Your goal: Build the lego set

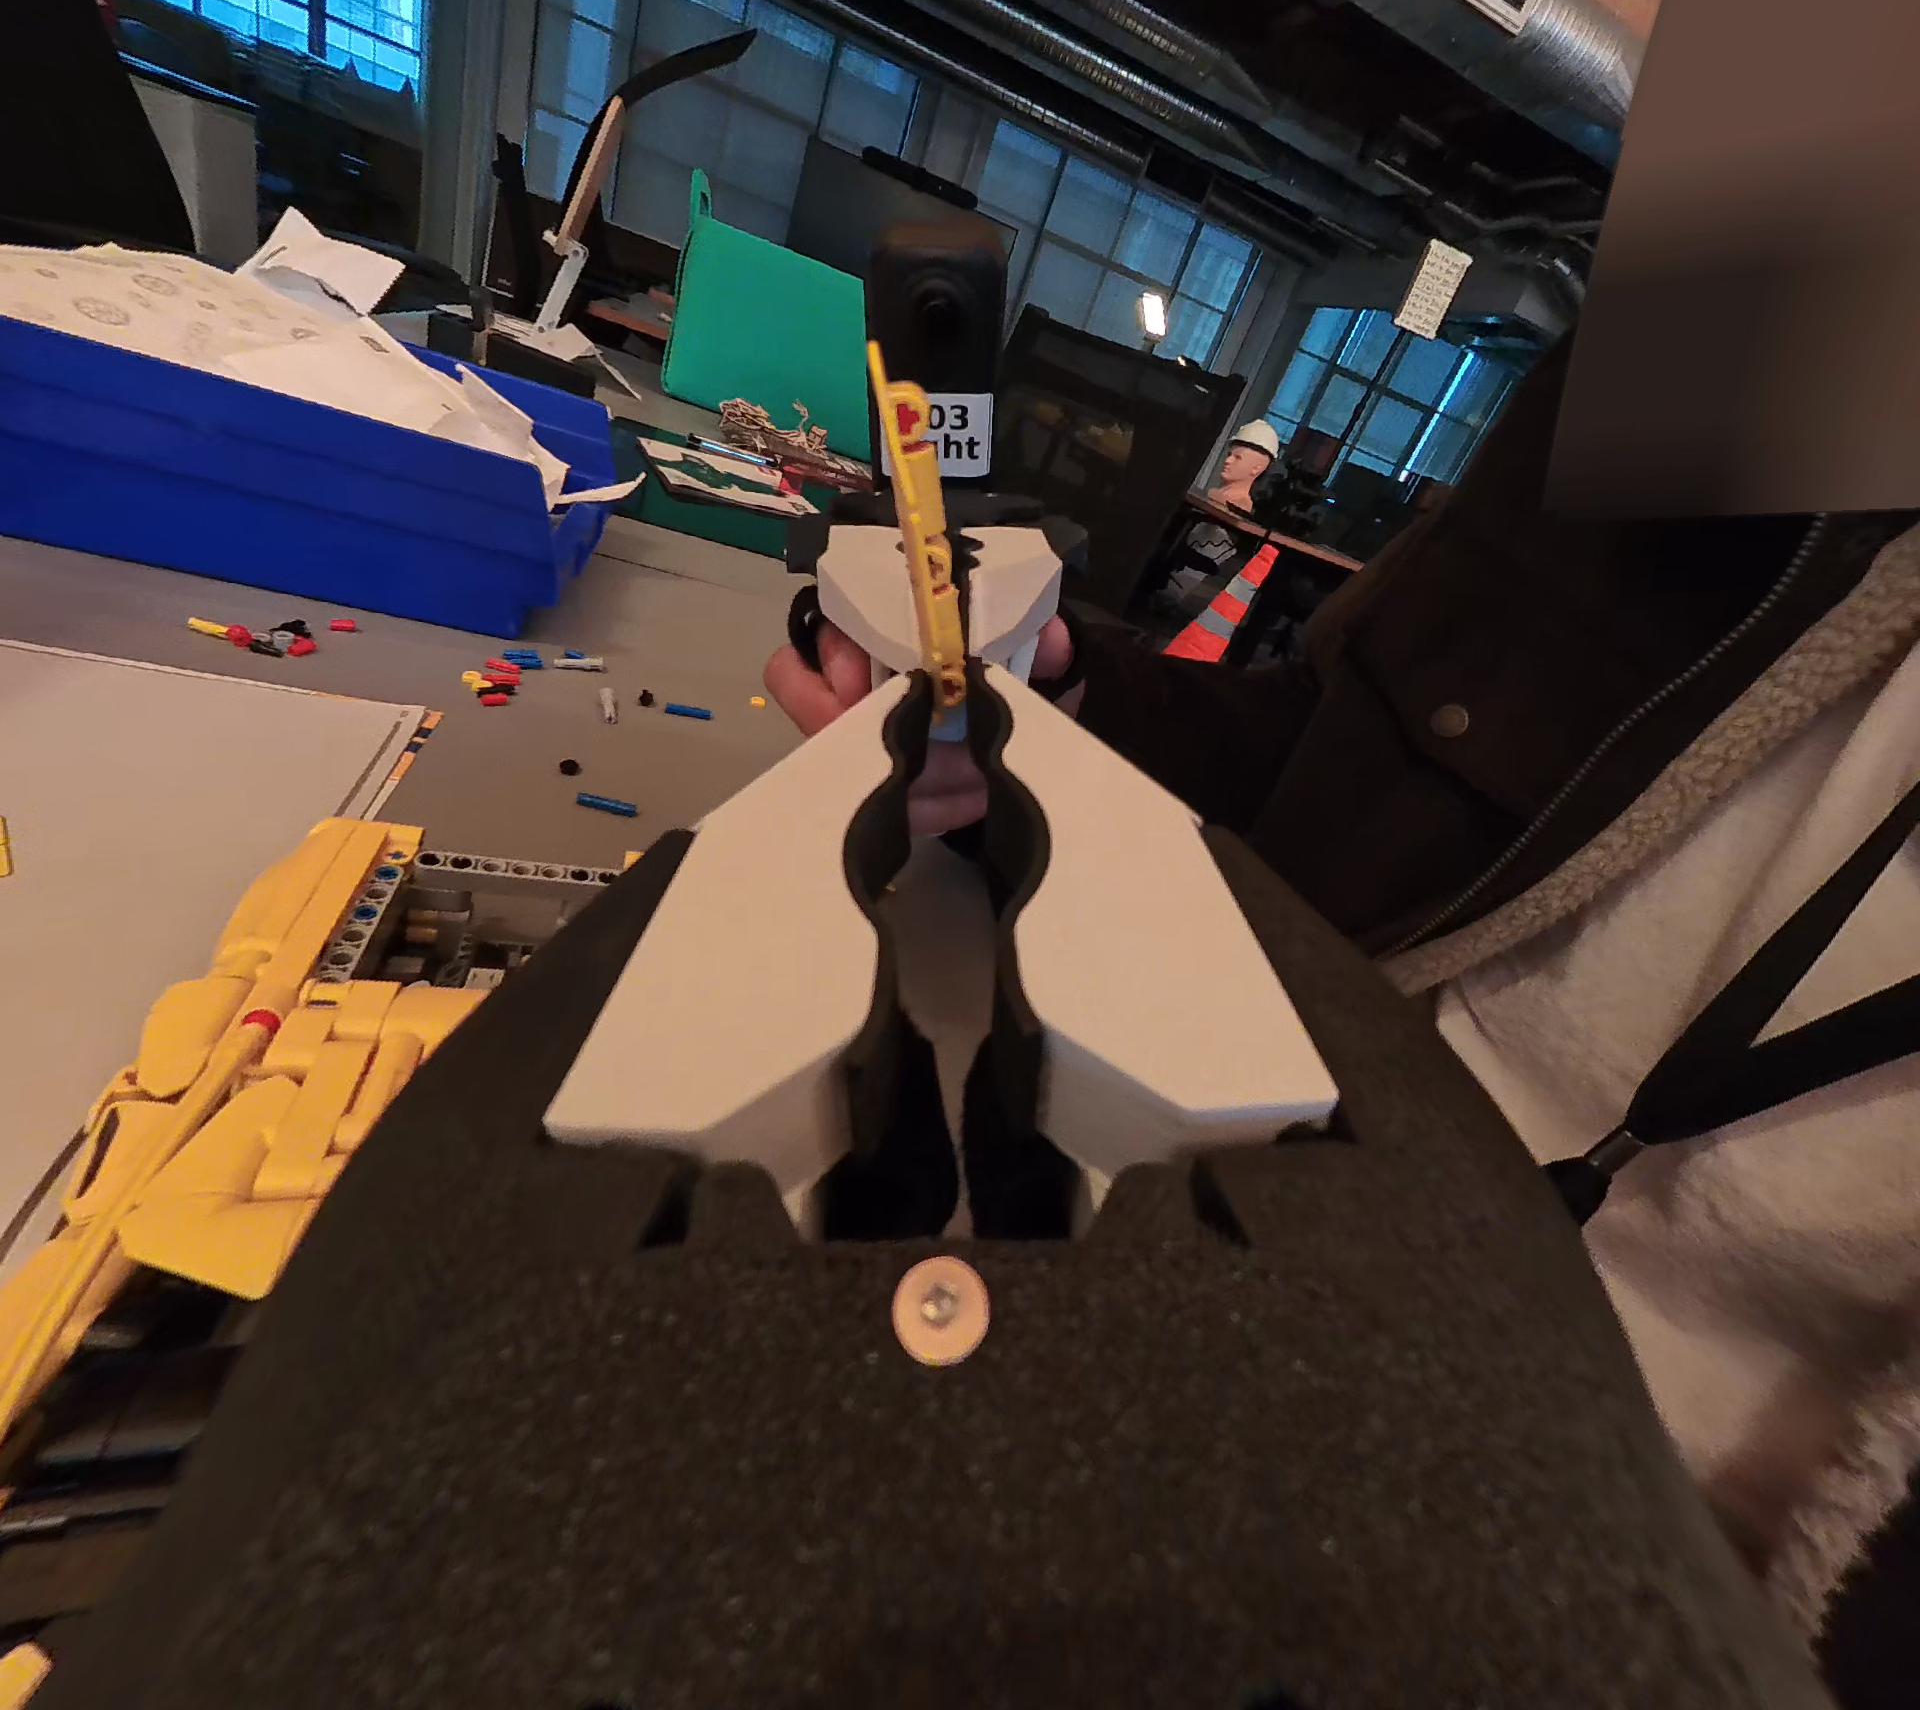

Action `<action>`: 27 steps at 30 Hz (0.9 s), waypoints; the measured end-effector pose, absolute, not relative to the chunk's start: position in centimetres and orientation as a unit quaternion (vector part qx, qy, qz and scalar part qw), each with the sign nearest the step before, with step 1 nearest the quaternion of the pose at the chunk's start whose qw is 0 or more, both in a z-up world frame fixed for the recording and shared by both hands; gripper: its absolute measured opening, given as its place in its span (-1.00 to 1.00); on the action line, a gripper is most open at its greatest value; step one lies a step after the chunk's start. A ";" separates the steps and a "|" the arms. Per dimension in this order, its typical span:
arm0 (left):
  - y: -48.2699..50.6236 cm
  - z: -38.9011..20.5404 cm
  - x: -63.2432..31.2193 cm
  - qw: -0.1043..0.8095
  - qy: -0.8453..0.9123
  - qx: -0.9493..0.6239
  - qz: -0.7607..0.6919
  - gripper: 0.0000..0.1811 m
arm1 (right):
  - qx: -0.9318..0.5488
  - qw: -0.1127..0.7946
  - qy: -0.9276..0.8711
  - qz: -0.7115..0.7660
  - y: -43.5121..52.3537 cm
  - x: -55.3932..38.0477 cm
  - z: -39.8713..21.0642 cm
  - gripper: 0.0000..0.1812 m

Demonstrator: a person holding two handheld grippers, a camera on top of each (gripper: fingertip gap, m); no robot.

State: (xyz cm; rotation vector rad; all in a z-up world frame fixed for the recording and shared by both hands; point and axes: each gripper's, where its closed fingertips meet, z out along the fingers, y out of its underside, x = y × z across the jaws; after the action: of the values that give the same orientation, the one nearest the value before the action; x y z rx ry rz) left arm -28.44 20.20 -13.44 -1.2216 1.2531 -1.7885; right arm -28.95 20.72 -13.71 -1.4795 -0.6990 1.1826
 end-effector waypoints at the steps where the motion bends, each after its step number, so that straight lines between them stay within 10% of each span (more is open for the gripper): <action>1: 20.2 -13.4 -28.4 0.315 0.476 -0.463 -0.678 -0.93 | -0.619 0.531 -0.291 0.500 20.7 -29.0 -13.7 -0.96; 27: 20.4 -14.2 -28.3 0.317 0.490 -0.475 -0.658 -0.93 | -0.633 0.516 -0.292 0.498 20.8 -28.5 -14.5 -0.97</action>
State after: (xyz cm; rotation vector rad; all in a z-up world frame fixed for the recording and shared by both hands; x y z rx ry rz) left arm -28.29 20.38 -14.22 -1.2503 1.2911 -1.7329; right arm -28.51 20.85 -14.51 -1.5200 -0.7005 1.1960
